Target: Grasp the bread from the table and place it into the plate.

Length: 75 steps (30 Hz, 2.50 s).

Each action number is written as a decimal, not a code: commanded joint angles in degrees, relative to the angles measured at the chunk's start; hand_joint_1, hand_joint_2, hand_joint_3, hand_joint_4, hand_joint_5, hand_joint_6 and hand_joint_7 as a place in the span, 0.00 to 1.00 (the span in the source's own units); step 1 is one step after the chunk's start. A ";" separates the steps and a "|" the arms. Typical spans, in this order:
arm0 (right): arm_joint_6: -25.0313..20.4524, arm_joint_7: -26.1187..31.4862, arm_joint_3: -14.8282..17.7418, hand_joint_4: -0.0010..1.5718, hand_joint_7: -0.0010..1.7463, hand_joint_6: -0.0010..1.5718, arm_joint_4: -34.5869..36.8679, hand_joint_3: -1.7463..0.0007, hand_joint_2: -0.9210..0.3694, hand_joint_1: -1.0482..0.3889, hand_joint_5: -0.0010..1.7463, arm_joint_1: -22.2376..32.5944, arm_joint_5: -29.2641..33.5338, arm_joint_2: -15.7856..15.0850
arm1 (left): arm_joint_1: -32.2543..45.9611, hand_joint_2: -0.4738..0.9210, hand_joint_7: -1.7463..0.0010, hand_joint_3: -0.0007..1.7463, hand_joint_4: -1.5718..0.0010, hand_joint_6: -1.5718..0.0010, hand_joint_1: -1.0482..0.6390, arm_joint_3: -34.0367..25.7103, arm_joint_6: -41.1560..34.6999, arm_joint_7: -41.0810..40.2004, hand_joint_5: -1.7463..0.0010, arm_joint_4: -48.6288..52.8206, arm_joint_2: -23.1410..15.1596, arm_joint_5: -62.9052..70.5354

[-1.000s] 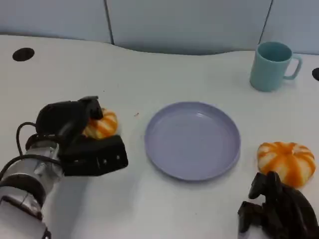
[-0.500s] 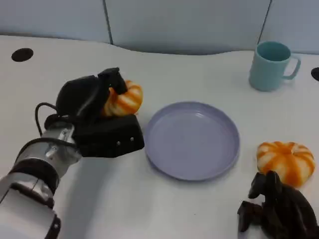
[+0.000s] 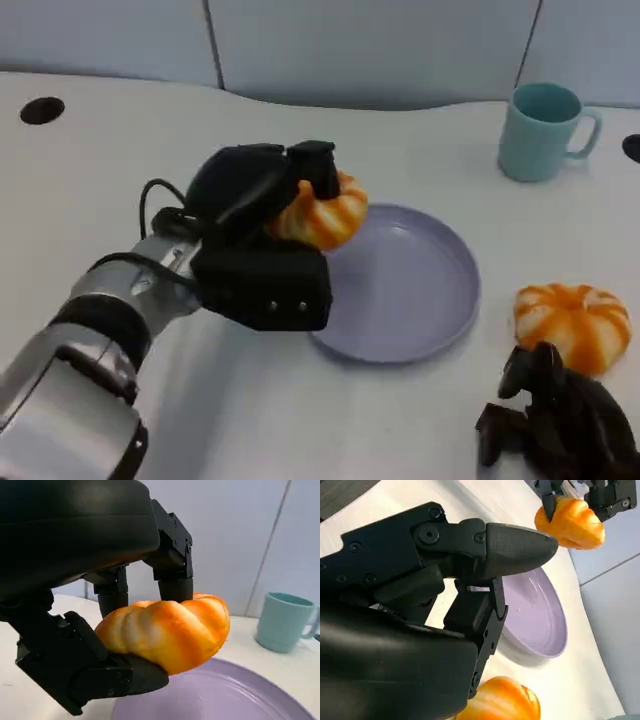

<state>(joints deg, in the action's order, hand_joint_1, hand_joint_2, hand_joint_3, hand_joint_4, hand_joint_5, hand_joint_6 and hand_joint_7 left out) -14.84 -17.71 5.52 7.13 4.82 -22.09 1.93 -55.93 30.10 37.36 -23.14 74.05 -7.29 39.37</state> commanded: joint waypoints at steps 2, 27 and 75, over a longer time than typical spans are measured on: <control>-0.39 0.55 -0.22 0.78 0.78 0.70 0.05 0.68 0.00 0.43 0.79 0.92 0.63 -0.36 | -2.69 0.73 0.00 0.64 0.40 0.51 0.49 1.66 0.17 2.33 0.00 0.07 3.42 1.00; 1.50 0.33 -0.88 0.79 0.79 0.70 0.47 0.69 0.00 0.43 0.78 1.15 1.00 0.01 | -4.18 1.00 0.84 0.09 0.74 0.69 0.35 4.92 -5.89 14.97 0.42 1.55 6.89 2.90; 0.03 0.20 -0.13 0.78 0.78 0.70 1.29 0.68 0.00 0.42 0.79 -0.07 0.54 -0.67 | 18.20 1.00 0.96 0.21 0.93 0.76 0.24 -21.72 16.80 29.97 0.55 -4.57 0.95 -28.45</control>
<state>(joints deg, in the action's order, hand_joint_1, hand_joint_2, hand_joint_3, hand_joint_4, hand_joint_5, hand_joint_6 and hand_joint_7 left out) -14.45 -17.60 5.04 7.55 4.49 -21.96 2.05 -39.88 11.11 52.85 3.82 71.05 -6.51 14.85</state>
